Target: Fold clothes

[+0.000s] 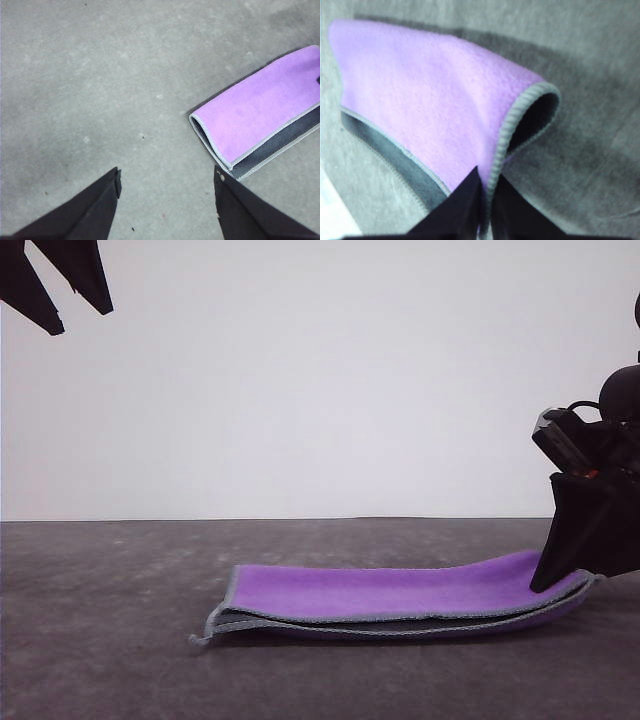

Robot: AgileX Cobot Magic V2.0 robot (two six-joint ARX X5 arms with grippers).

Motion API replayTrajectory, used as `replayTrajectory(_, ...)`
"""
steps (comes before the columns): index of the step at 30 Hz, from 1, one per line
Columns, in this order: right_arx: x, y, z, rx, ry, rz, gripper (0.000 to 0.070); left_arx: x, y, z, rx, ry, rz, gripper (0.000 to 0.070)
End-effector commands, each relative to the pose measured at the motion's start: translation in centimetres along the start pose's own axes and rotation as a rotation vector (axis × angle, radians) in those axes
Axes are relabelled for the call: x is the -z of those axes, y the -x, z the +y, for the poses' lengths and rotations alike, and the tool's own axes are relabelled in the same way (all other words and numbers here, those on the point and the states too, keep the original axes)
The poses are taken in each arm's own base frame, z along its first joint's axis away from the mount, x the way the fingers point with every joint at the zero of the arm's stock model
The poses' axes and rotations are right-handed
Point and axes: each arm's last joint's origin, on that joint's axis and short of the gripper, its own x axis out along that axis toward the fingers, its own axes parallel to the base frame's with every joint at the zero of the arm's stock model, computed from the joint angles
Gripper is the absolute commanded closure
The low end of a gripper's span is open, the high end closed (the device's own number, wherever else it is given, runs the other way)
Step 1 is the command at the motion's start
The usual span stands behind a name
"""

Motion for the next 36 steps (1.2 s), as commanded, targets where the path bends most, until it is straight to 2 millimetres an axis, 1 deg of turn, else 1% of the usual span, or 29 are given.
replayTrajectory(1,-0.2,-0.3,-0.1,-0.02,0.002,0.001,0.0698,-0.3,0.0,-0.1,-0.001,-0.001,-0.008,0.0347)
replayTrajectory(5,-0.5,-0.3,1.0,-0.126,0.05,-0.022,0.0698,-0.3,0.0,-0.1,-0.001,-0.002,-0.01,0.0347)
replayTrajectory(9,-0.7,-0.9,2.9,-0.23,0.121,-0.023,0.0698,-0.3,0.0,-0.1,-0.002,-0.002,-0.012,0.0347)
replayTrajectory(14,-0.9,-2.8,5.4,-0.276,0.195,0.007,0.0698,-0.3,0.0,-0.1,-0.001,-0.001,-0.012,0.0347)
replayTrajectory(17,-1.1,-4.4,7.3,-0.29,0.242,0.017,0.0698,-0.3,0.0,-0.1,-0.001,-0.001,-0.012,0.0347)
replayTrajectory(24,-1.2,-7.2,11.4,-0.319,0.324,-0.016,0.0698,-0.3,0.0,-0.1,-0.001,0.003,-0.012,0.0346)
replayTrajectory(28,-1.0,-8.0,12.6,-0.312,0.343,-0.026,0.0698,-0.3,0.0,-0.1,-0.001,0.004,-0.01,0.0347)
replayTrajectory(36,-0.8,-8.5,13.4,-0.311,0.356,-0.033,0.0689,-0.3,0.0,-0.1,0.0,0.008,-0.009,0.0346)
